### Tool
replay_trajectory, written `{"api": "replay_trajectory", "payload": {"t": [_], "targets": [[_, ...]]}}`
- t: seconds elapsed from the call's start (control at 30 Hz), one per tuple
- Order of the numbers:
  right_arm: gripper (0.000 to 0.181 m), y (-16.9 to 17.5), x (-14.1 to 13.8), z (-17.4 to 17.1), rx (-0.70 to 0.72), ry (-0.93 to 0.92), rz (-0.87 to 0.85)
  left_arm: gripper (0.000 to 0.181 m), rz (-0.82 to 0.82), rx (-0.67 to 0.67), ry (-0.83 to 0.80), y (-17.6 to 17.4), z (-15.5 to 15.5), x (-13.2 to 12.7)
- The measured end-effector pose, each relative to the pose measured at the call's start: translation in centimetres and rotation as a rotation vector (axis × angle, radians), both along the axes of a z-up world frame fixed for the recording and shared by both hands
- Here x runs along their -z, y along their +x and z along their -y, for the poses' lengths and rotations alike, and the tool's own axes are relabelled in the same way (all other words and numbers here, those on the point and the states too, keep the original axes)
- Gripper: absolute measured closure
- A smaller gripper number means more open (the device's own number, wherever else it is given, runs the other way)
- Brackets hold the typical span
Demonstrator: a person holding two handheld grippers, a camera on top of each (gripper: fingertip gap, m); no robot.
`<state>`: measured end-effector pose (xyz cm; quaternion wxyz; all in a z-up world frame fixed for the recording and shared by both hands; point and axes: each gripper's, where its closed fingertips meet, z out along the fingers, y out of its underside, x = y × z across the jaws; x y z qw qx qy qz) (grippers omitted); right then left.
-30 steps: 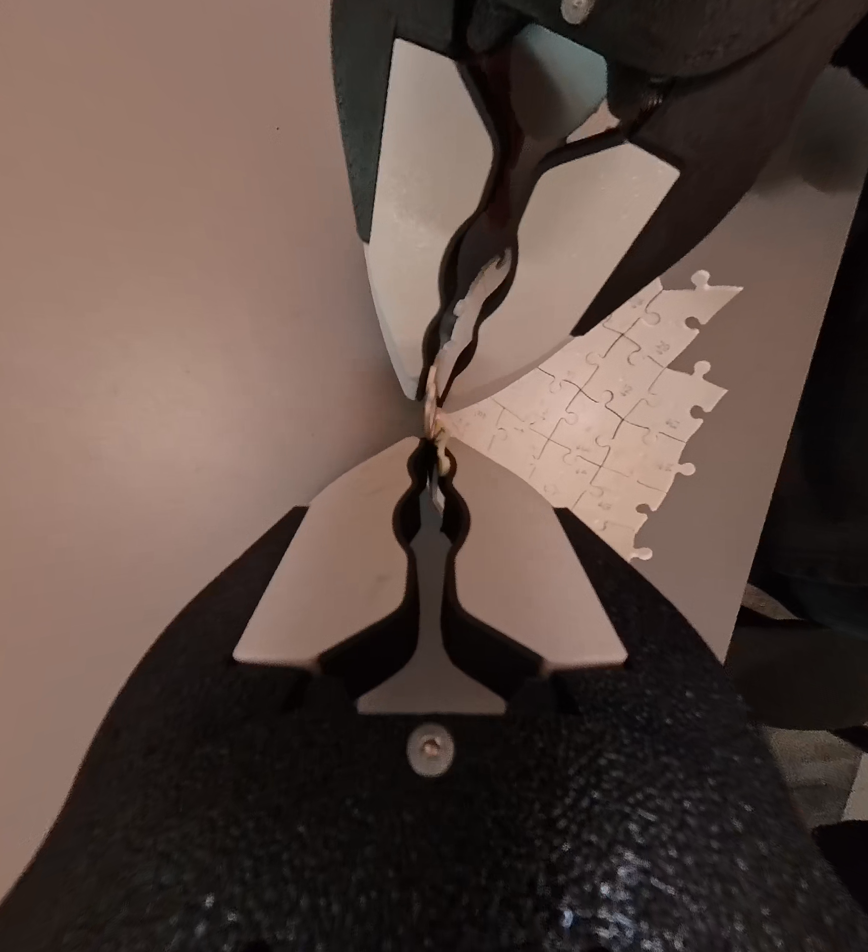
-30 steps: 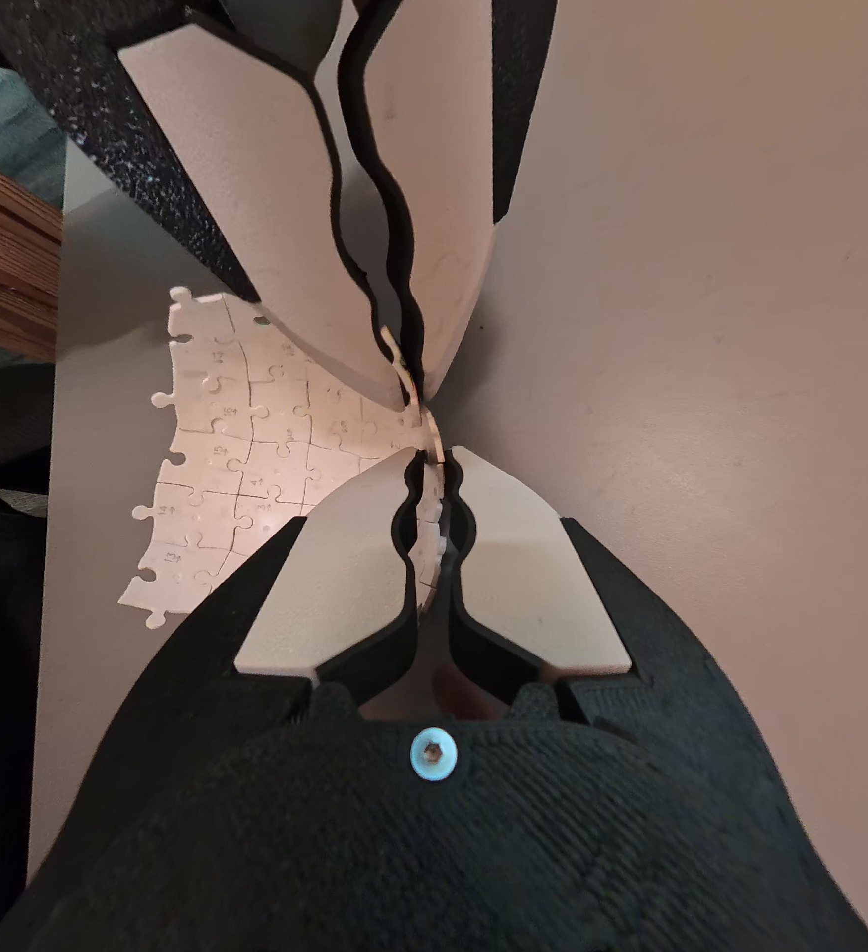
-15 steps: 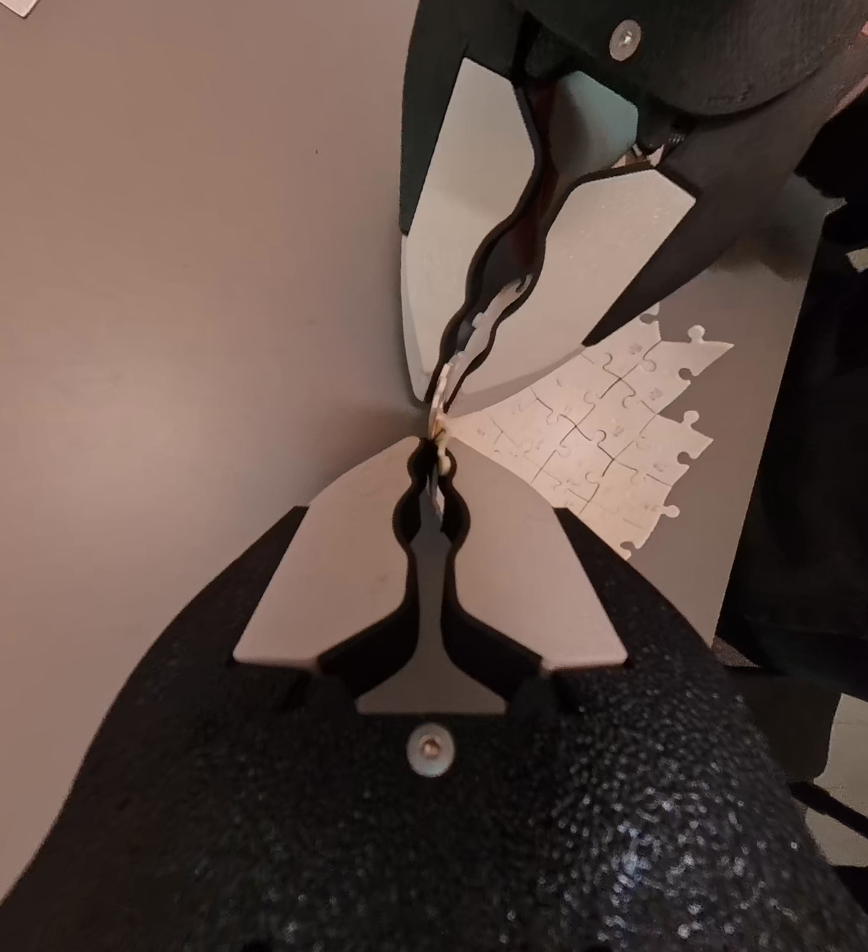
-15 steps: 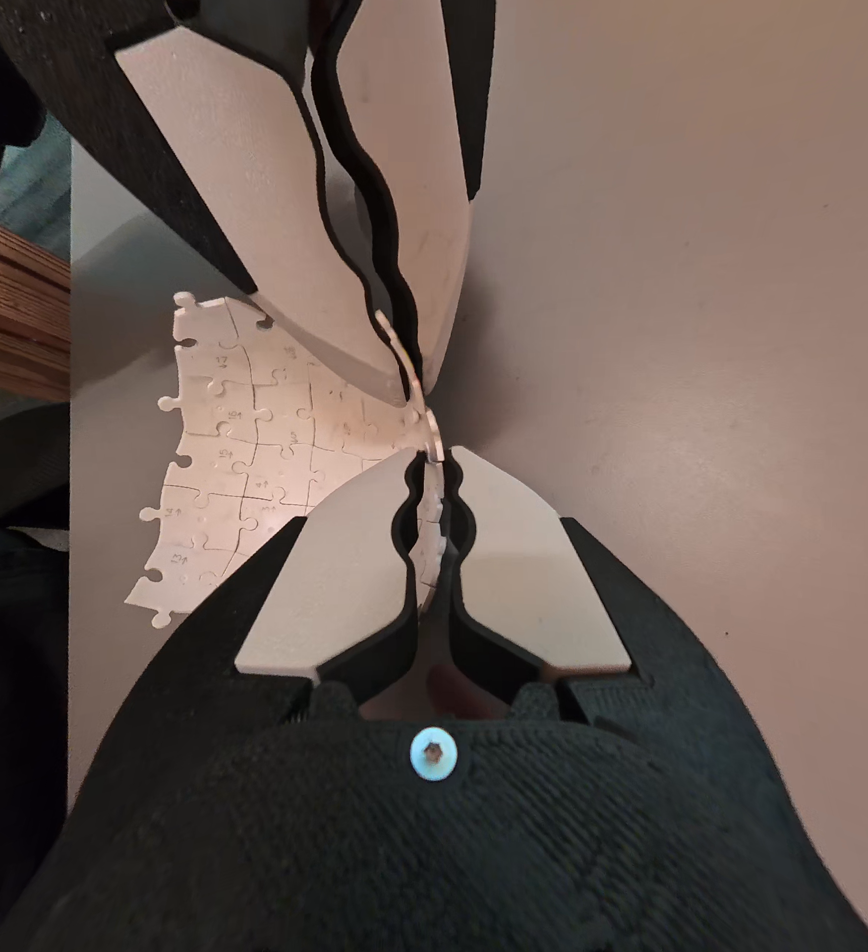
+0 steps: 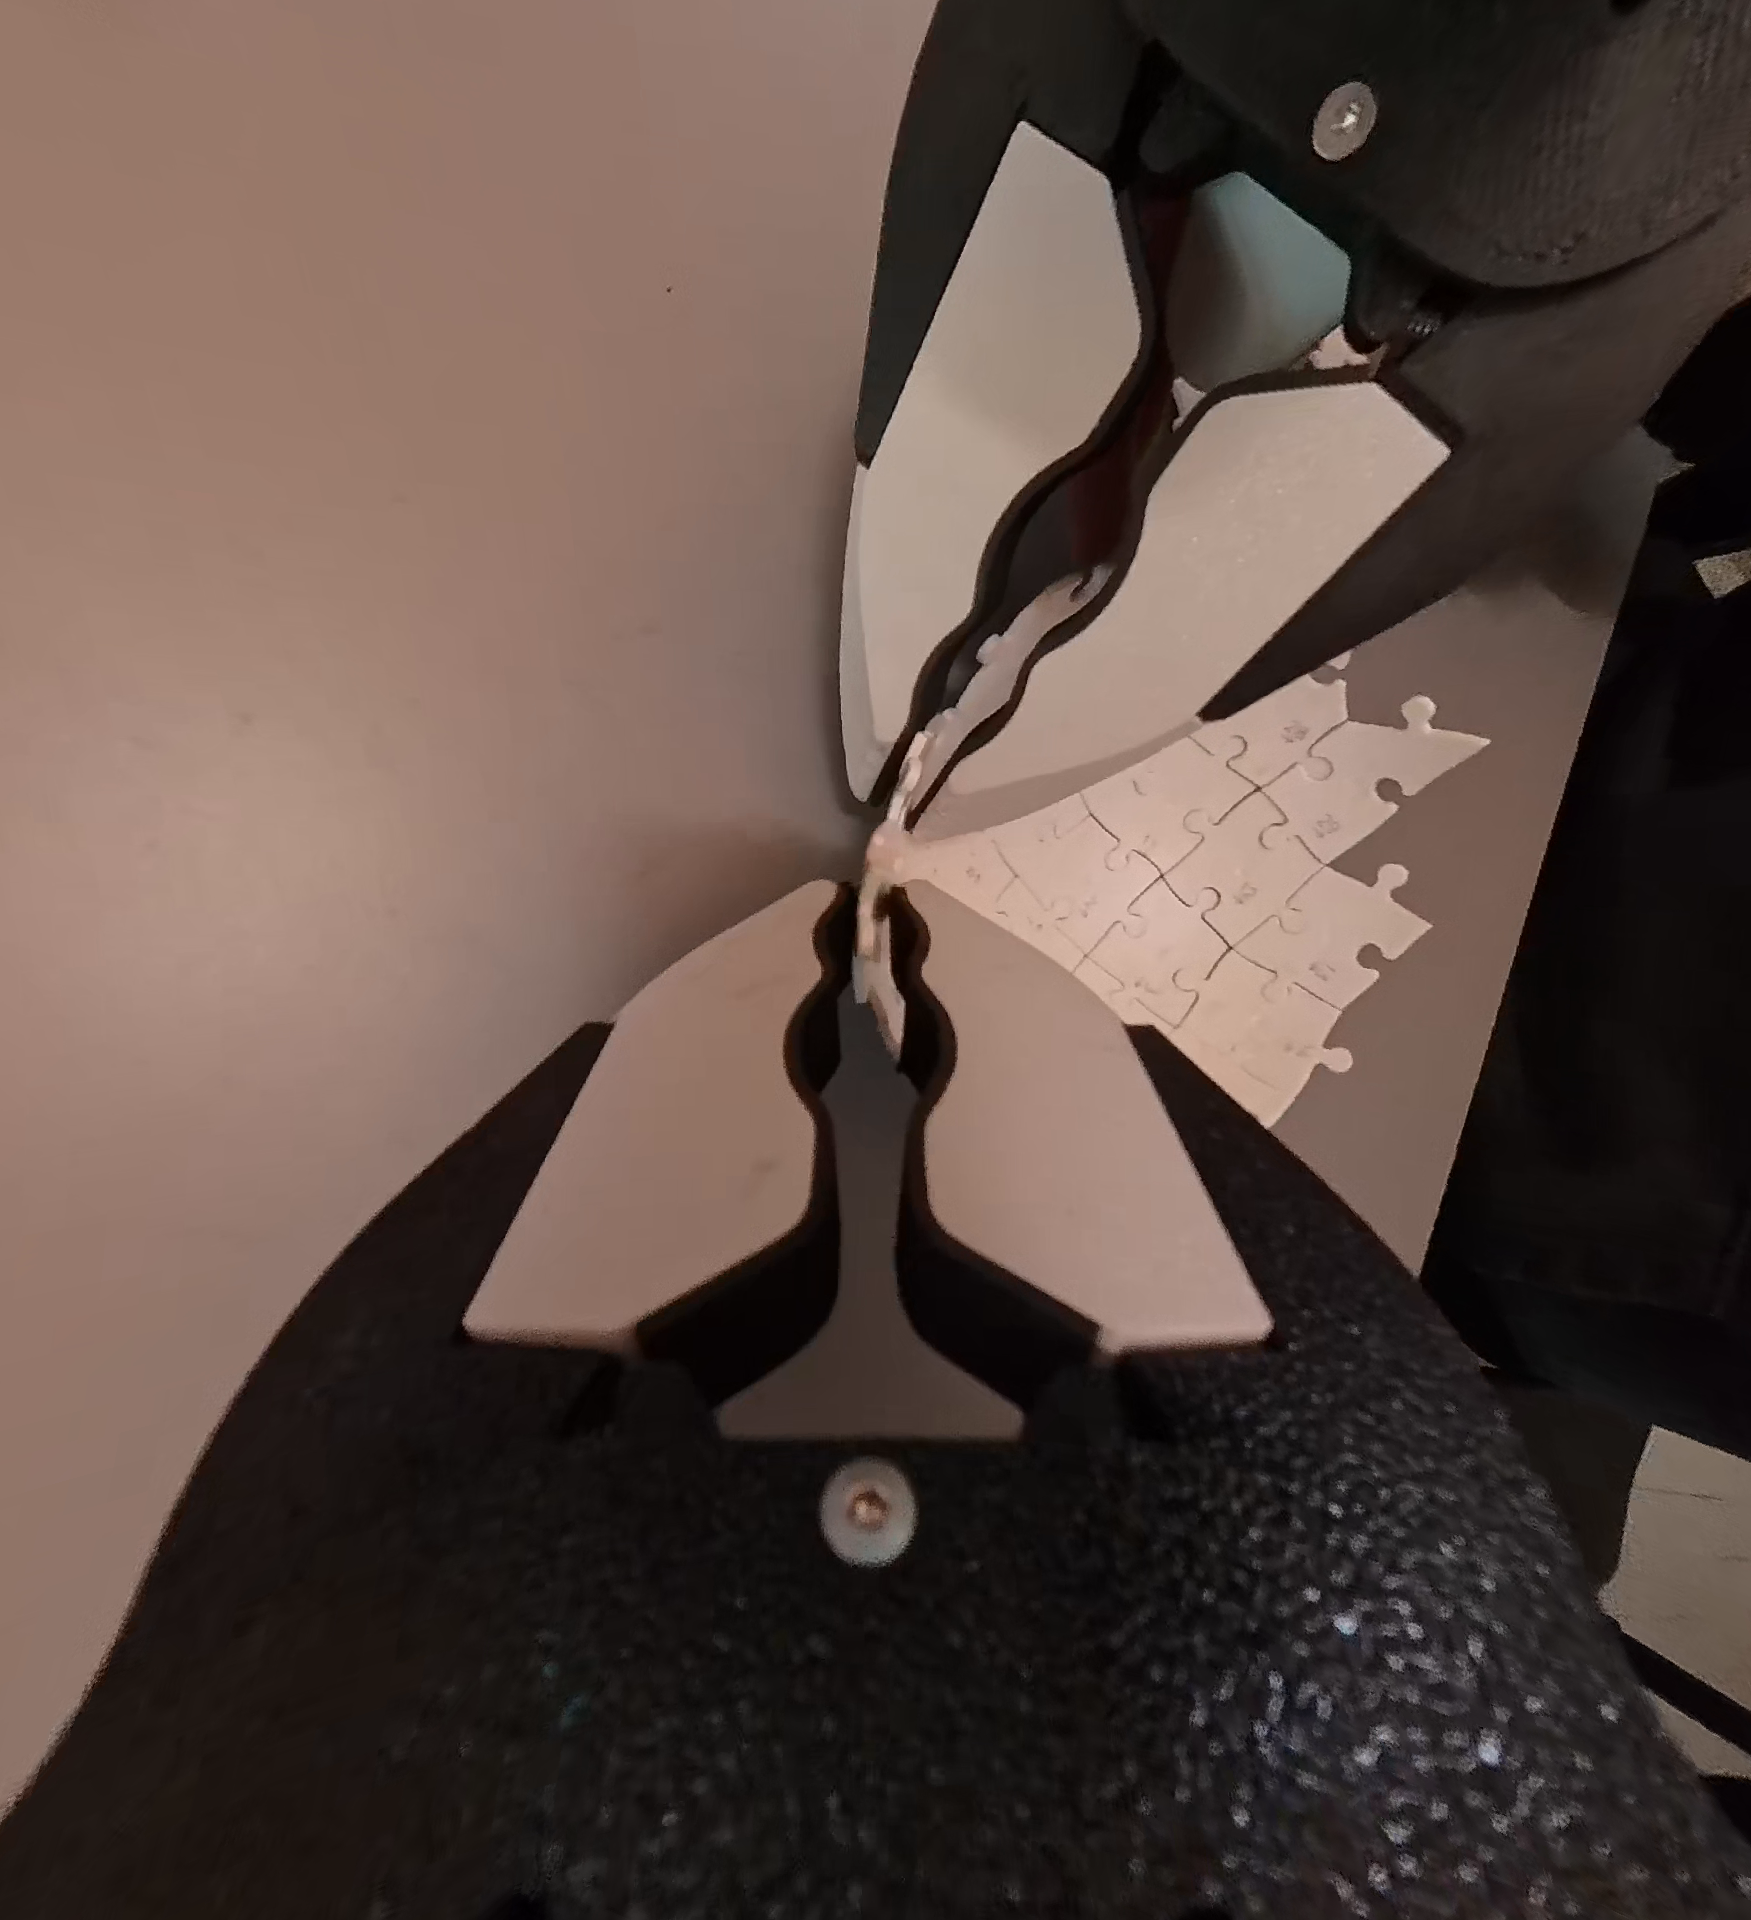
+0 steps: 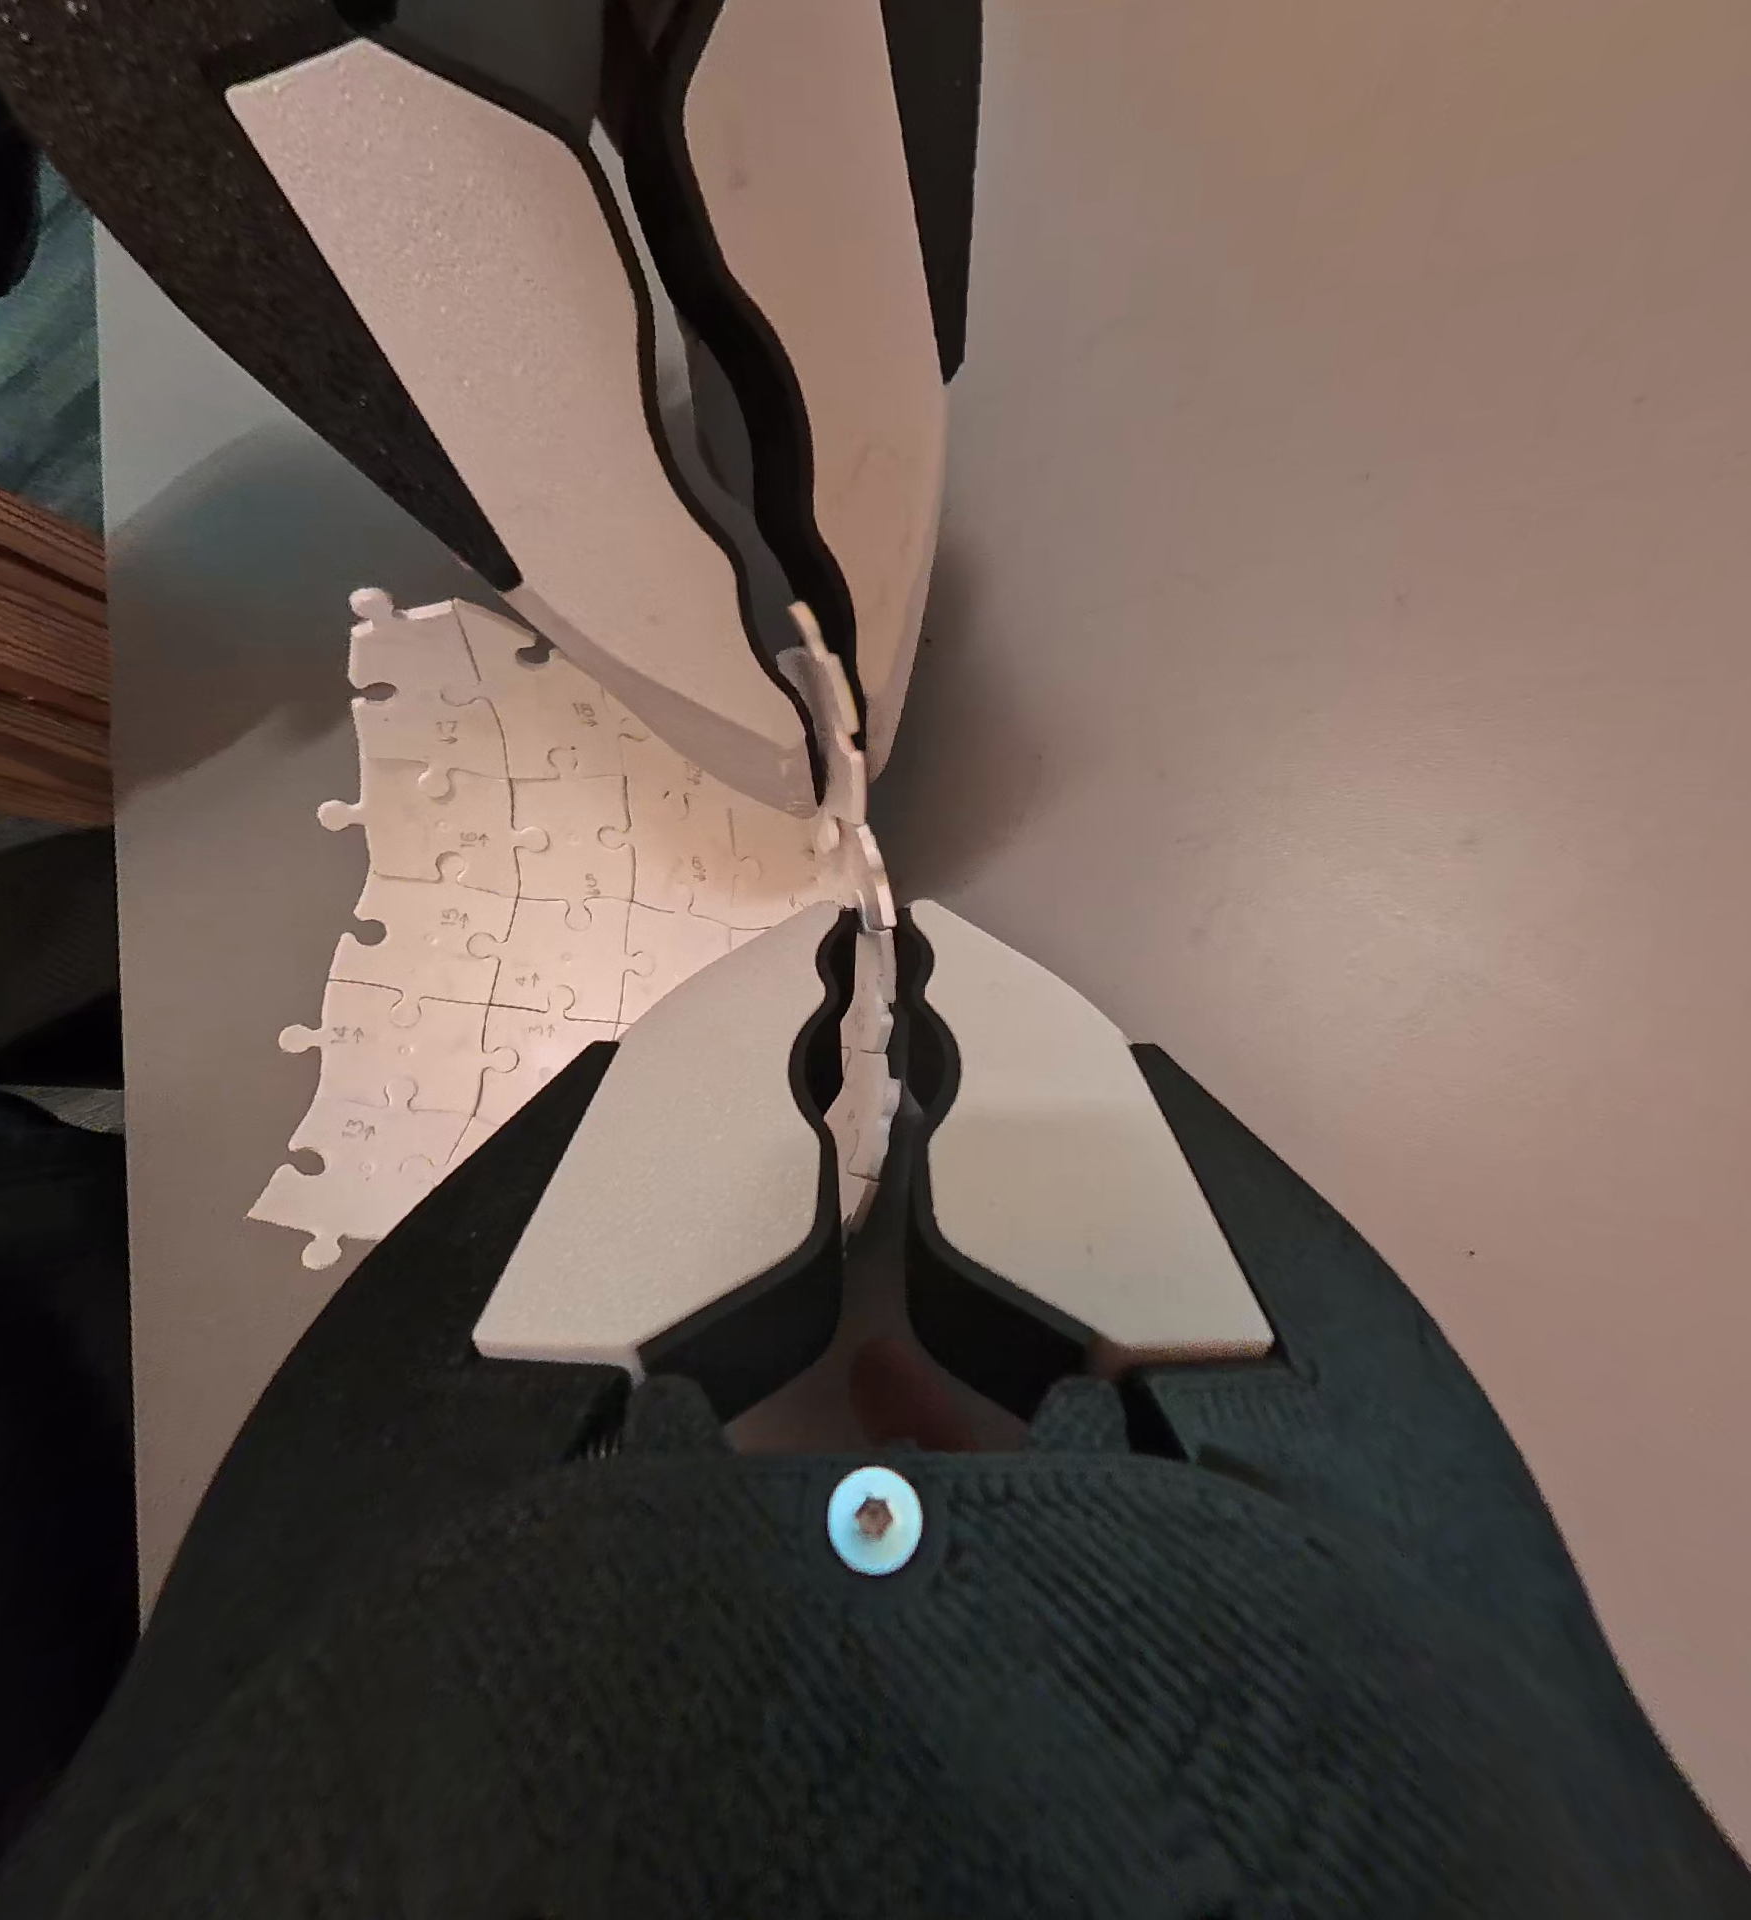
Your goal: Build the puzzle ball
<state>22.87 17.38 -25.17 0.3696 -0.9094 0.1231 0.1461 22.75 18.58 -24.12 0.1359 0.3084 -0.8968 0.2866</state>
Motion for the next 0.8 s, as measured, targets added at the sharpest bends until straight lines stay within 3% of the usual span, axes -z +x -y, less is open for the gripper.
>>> {"api": "replay_trajectory", "payload": {"t": [0.03,0.5,0.8], "targets": [[0.174,0.0,0.0,0.0,0.000,-0.003,0.004,0.176,-0.003,0.002,0.003,0.0,0.0,0.0],[0.174,0.2,0.1,0.3,0.041,-0.024,0.000,0.165,0.045,0.052,0.146,0.1,-0.8,0.8],[0.174,0.2,0.1,0.2,0.040,-0.022,-0.008,0.174,0.104,0.034,0.062,1.1,0.3,-0.6]]}}
